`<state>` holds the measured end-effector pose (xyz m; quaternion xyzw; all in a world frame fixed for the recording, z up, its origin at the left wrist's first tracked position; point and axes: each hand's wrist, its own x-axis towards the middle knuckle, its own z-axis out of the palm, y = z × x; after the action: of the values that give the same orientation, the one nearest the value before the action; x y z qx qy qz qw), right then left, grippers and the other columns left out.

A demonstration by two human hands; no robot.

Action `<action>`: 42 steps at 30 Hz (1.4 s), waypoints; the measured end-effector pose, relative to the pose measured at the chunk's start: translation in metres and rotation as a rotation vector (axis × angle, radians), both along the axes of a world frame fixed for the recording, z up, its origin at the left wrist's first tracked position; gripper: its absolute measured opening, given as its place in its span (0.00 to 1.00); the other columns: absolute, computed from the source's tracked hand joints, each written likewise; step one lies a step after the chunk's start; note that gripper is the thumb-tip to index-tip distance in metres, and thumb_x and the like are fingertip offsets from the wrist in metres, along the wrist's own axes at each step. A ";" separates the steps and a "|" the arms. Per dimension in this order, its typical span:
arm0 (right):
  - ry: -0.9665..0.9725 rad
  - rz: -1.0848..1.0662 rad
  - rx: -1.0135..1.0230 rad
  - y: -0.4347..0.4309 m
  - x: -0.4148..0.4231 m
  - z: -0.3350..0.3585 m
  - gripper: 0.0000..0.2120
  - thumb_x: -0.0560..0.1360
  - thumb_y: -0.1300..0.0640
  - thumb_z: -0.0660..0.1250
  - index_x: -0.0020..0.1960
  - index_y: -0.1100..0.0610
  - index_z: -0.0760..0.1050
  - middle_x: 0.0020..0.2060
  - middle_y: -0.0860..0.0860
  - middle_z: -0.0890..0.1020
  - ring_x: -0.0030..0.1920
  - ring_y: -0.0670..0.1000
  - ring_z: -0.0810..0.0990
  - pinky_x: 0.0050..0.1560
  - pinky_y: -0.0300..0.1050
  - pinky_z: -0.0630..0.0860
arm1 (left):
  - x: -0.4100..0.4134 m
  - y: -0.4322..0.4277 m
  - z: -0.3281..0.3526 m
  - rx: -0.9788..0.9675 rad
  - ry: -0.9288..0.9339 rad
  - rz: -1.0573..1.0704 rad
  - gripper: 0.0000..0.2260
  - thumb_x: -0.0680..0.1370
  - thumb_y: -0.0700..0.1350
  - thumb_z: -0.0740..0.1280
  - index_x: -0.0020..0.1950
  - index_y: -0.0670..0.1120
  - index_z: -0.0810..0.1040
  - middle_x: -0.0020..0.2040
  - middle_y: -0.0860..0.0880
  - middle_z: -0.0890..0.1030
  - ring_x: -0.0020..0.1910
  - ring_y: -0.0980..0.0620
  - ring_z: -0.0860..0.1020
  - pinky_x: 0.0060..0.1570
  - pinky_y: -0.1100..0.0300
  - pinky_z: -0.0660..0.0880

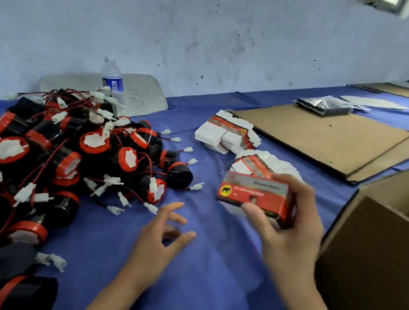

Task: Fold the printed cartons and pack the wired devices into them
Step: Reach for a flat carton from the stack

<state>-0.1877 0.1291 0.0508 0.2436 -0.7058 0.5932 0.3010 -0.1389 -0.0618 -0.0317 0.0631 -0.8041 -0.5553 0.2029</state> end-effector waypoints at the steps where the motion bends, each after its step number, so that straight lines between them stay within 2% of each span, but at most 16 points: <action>1: 0.101 -0.096 0.017 0.011 -0.004 0.015 0.22 0.67 0.41 0.72 0.57 0.45 0.70 0.52 0.48 0.79 0.52 0.51 0.80 0.51 0.46 0.78 | 0.000 0.000 -0.001 -0.005 0.001 0.000 0.21 0.73 0.41 0.73 0.58 0.60 0.70 0.49 0.52 0.79 0.39 0.61 0.79 0.43 0.73 0.72; 3: 0.316 -0.371 0.075 0.036 -0.020 0.041 0.23 0.72 0.46 0.72 0.61 0.53 0.69 0.55 0.54 0.75 0.56 0.57 0.75 0.57 0.46 0.72 | -0.001 0.002 -0.001 -0.015 -0.001 -0.012 0.20 0.74 0.39 0.72 0.58 0.59 0.71 0.49 0.51 0.80 0.40 0.60 0.79 0.43 0.74 0.72; 5: 0.391 -0.680 0.154 0.061 -0.040 0.060 0.20 0.74 0.52 0.72 0.60 0.61 0.73 0.56 0.62 0.75 0.60 0.57 0.69 0.62 0.44 0.64 | -0.002 0.002 -0.002 -0.015 -0.006 -0.023 0.19 0.75 0.39 0.71 0.58 0.58 0.71 0.49 0.51 0.80 0.41 0.58 0.80 0.43 0.74 0.71; 6: 0.333 -0.813 0.204 0.073 -0.050 0.065 0.19 0.74 0.53 0.71 0.60 0.62 0.74 0.58 0.63 0.75 0.63 0.58 0.67 0.62 0.46 0.62 | -0.002 0.002 -0.002 -0.015 -0.005 -0.025 0.18 0.76 0.39 0.70 0.58 0.58 0.71 0.49 0.50 0.80 0.41 0.58 0.80 0.44 0.73 0.72; 8: 0.063 -0.952 0.337 0.093 -0.066 0.066 0.20 0.73 0.54 0.70 0.63 0.57 0.72 0.63 0.63 0.71 0.69 0.62 0.63 0.62 0.54 0.59 | -0.003 0.001 -0.003 -0.026 -0.003 -0.021 0.18 0.76 0.39 0.69 0.58 0.59 0.72 0.49 0.50 0.80 0.42 0.56 0.80 0.45 0.70 0.74; 10: -0.154 -0.945 0.436 0.108 -0.075 0.060 0.23 0.73 0.55 0.71 0.65 0.54 0.70 0.66 0.62 0.68 0.71 0.64 0.59 0.64 0.61 0.58 | -0.003 0.000 -0.005 -0.044 -0.006 -0.020 0.17 0.77 0.40 0.68 0.58 0.59 0.72 0.49 0.51 0.81 0.43 0.54 0.81 0.48 0.66 0.75; 13: -0.154 -0.930 0.424 0.120 -0.079 0.053 0.22 0.73 0.55 0.70 0.66 0.53 0.70 0.66 0.62 0.68 0.71 0.65 0.59 0.65 0.66 0.60 | -0.002 -0.001 -0.006 -0.059 -0.016 -0.011 0.16 0.78 0.41 0.67 0.57 0.61 0.72 0.48 0.53 0.81 0.45 0.51 0.82 0.49 0.60 0.76; 17: -0.178 -0.915 0.398 0.125 -0.081 0.052 0.20 0.75 0.53 0.69 0.65 0.53 0.73 0.63 0.61 0.70 0.66 0.66 0.66 0.62 0.65 0.67 | -0.002 -0.001 -0.005 -0.091 -0.028 -0.011 0.15 0.79 0.41 0.66 0.57 0.62 0.72 0.47 0.55 0.81 0.45 0.53 0.82 0.48 0.63 0.75; 21: -0.280 -0.885 0.382 0.132 -0.082 0.053 0.22 0.76 0.48 0.67 0.68 0.52 0.70 0.64 0.61 0.69 0.66 0.65 0.66 0.62 0.68 0.67 | -0.001 0.001 -0.003 -0.091 -0.033 -0.012 0.14 0.80 0.41 0.64 0.57 0.62 0.72 0.45 0.57 0.80 0.44 0.55 0.81 0.45 0.71 0.72; 24: -0.254 -0.910 0.409 0.129 -0.079 0.051 0.20 0.76 0.46 0.65 0.65 0.54 0.74 0.64 0.60 0.69 0.67 0.64 0.65 0.62 0.69 0.66 | 0.000 0.001 -0.001 -0.095 -0.036 -0.008 0.14 0.80 0.42 0.63 0.57 0.62 0.71 0.47 0.54 0.81 0.44 0.57 0.81 0.45 0.72 0.72; 31: -0.200 -0.936 0.431 0.124 -0.074 0.050 0.16 0.77 0.49 0.66 0.62 0.56 0.77 0.61 0.60 0.72 0.63 0.64 0.68 0.59 0.67 0.68 | 0.001 0.002 0.002 -0.107 -0.036 -0.010 0.13 0.81 0.42 0.62 0.57 0.62 0.71 0.47 0.54 0.81 0.43 0.58 0.81 0.43 0.75 0.70; 39: -0.145 -0.920 0.552 0.124 -0.064 0.053 0.13 0.76 0.52 0.68 0.57 0.57 0.79 0.58 0.60 0.76 0.59 0.66 0.70 0.55 0.63 0.67 | 0.002 0.003 0.004 -0.116 -0.037 -0.009 0.14 0.80 0.41 0.63 0.57 0.61 0.71 0.47 0.53 0.81 0.43 0.58 0.81 0.44 0.73 0.72; 42: -0.176 -0.900 0.598 0.124 -0.062 0.058 0.13 0.76 0.52 0.68 0.57 0.58 0.79 0.58 0.61 0.75 0.60 0.66 0.69 0.56 0.61 0.66 | 0.002 0.002 0.005 -0.114 -0.043 -0.017 0.14 0.81 0.41 0.63 0.57 0.61 0.71 0.47 0.53 0.81 0.43 0.58 0.82 0.46 0.67 0.73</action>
<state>-0.2496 0.2534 0.1086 -0.0582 -0.9007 0.1975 0.3826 -0.1369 -0.0595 -0.0270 0.0564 -0.8389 -0.5090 0.1842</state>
